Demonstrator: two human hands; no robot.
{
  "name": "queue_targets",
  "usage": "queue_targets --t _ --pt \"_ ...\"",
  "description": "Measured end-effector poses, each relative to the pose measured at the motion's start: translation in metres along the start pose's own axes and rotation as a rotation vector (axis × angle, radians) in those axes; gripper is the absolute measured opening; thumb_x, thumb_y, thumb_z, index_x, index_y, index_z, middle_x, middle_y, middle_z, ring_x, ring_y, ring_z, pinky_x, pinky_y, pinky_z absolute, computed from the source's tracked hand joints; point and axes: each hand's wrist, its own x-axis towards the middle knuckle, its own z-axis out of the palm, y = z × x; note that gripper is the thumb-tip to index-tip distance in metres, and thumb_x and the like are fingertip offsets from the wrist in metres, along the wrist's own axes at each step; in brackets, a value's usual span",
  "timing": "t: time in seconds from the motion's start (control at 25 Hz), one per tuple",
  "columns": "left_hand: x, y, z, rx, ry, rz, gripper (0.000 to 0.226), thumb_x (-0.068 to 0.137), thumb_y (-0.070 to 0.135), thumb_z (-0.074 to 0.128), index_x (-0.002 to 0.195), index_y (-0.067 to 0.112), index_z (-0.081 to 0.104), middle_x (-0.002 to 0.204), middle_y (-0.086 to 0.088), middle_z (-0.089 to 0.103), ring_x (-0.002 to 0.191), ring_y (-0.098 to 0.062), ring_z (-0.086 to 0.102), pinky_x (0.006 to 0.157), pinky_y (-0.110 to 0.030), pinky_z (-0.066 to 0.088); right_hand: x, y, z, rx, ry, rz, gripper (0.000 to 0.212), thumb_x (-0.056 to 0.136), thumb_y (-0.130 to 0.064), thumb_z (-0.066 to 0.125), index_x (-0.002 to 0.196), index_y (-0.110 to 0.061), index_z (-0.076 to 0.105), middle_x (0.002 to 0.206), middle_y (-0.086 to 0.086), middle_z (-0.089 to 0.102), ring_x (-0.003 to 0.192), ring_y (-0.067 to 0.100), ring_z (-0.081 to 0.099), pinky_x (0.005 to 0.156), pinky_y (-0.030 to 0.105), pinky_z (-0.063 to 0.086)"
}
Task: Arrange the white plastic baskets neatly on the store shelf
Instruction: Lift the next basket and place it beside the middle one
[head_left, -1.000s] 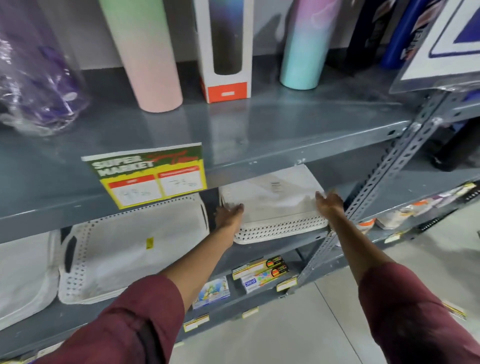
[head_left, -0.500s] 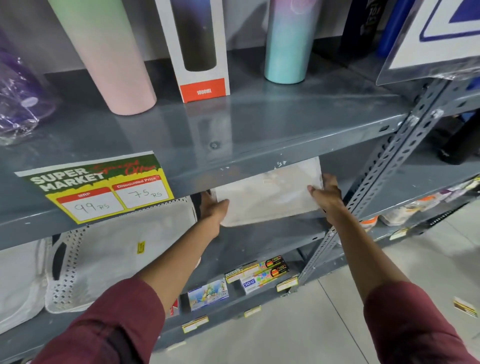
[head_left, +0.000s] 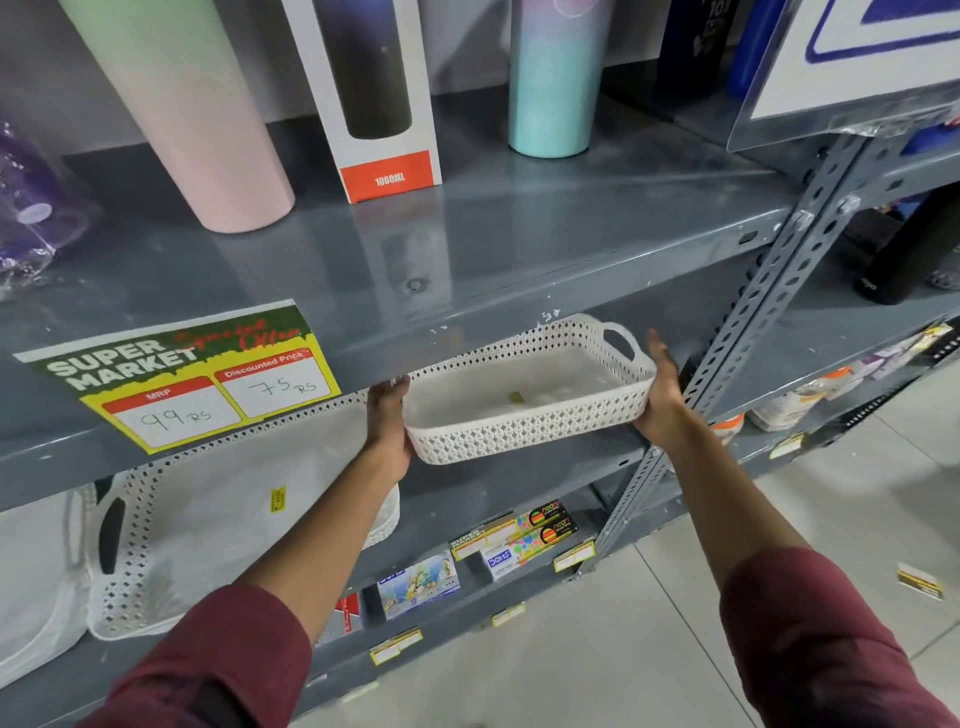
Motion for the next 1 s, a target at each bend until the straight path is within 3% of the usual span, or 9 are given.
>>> queue_targets --t 0.12,0.24,0.36,0.48,0.56,0.6,0.84,0.92,1.0 --pt "0.012 -0.016 -0.005 0.329 0.025 0.051 0.048 0.094 0.008 0.043 0.141 0.017 0.037 0.142 -0.010 0.052 0.119 -0.035 0.057 0.096 -0.041 0.047 0.003 0.004 0.004 -0.153 0.139 -0.077 0.042 0.085 -0.048 0.060 0.110 -0.016 0.070 0.108 0.016 0.072 0.091 0.032 0.068 0.090 0.052 0.056" --pt "0.012 -0.026 -0.011 0.670 -0.057 0.107 0.076 0.086 -0.006 0.035 0.154 0.019 0.014 0.161 -0.013 0.025 0.141 -0.037 0.039 0.115 -0.045 0.036 0.011 0.006 0.009 -0.628 0.236 -0.166 0.027 0.097 -0.024 0.050 0.111 -0.007 0.064 0.120 0.022 0.064 0.093 0.027 0.058 0.089 0.043 0.052" --pt "-0.003 -0.017 -0.004 0.684 -0.080 0.206 0.068 0.086 -0.013 0.034 0.151 -0.001 0.021 0.165 -0.012 0.003 0.154 -0.026 0.003 0.123 -0.029 0.012 0.007 0.016 0.012 -0.958 0.318 -0.294 0.025 0.102 -0.017 0.036 0.108 -0.006 0.058 0.122 0.026 0.061 0.098 0.033 0.057 0.081 0.037 0.042" --pt "-0.021 0.006 -0.014 0.614 -0.030 0.473 0.050 0.089 -0.003 0.043 0.138 0.004 0.048 0.154 -0.014 0.039 0.145 -0.026 0.036 0.114 -0.024 0.028 -0.011 0.026 0.030 -1.035 0.350 -0.663 0.045 0.100 -0.030 0.037 0.141 -0.012 0.045 0.146 0.015 0.049 0.133 0.034 0.047 0.111 0.044 0.037" --pt "-0.029 0.015 -0.040 0.581 0.025 0.564 0.035 0.090 0.008 0.051 0.123 0.005 0.062 0.126 -0.017 0.066 0.119 -0.031 0.061 0.100 -0.031 0.043 -0.028 0.032 0.062 -0.988 0.198 -0.856 0.052 0.099 -0.034 0.038 0.146 -0.013 0.041 0.150 0.011 0.047 0.138 0.028 0.044 0.116 0.047 0.034" --pt "-0.030 0.016 -0.057 0.584 0.068 0.572 0.031 0.090 0.010 0.054 0.119 0.005 0.064 0.119 -0.017 0.070 0.113 -0.031 0.064 0.097 -0.031 0.044 -0.039 0.034 0.083 -0.954 0.113 -0.860 0.050 0.101 -0.033 0.039 0.147 -0.014 0.041 0.150 0.010 0.047 0.137 0.027 0.044 0.116 0.044 0.034" --pt "-0.028 0.008 -0.145 0.626 0.198 0.357 0.044 0.094 0.013 0.054 0.138 0.010 0.051 0.136 -0.012 0.061 0.119 -0.031 0.062 0.098 -0.028 0.043 -0.077 0.075 0.196 -1.020 -0.197 -0.518 0.059 0.100 -0.044 0.042 0.150 -0.013 0.036 0.150 0.012 0.047 0.136 0.029 0.048 0.115 0.037 0.036" --pt "-0.028 0.000 -0.186 0.600 0.267 0.314 0.047 0.091 0.019 0.055 0.138 0.015 0.050 0.132 -0.015 0.064 0.113 -0.035 0.066 0.099 -0.035 0.051 -0.082 0.089 0.222 -1.058 -0.244 -0.387 0.072 0.097 -0.053 0.042 0.154 -0.012 0.026 0.151 0.016 0.044 0.138 0.031 0.045 0.113 0.035 0.034" --pt "-0.030 -0.008 -0.241 0.692 0.431 0.272 0.050 0.089 0.018 0.058 0.137 0.011 0.050 0.140 -0.015 0.057 0.126 -0.035 0.057 0.105 -0.042 0.048 -0.093 0.103 0.242 -1.088 -0.293 -0.283 0.084 0.094 -0.059 0.045 0.155 -0.009 0.016 0.152 0.018 0.042 0.139 0.033 0.042 0.109 0.034 0.035"
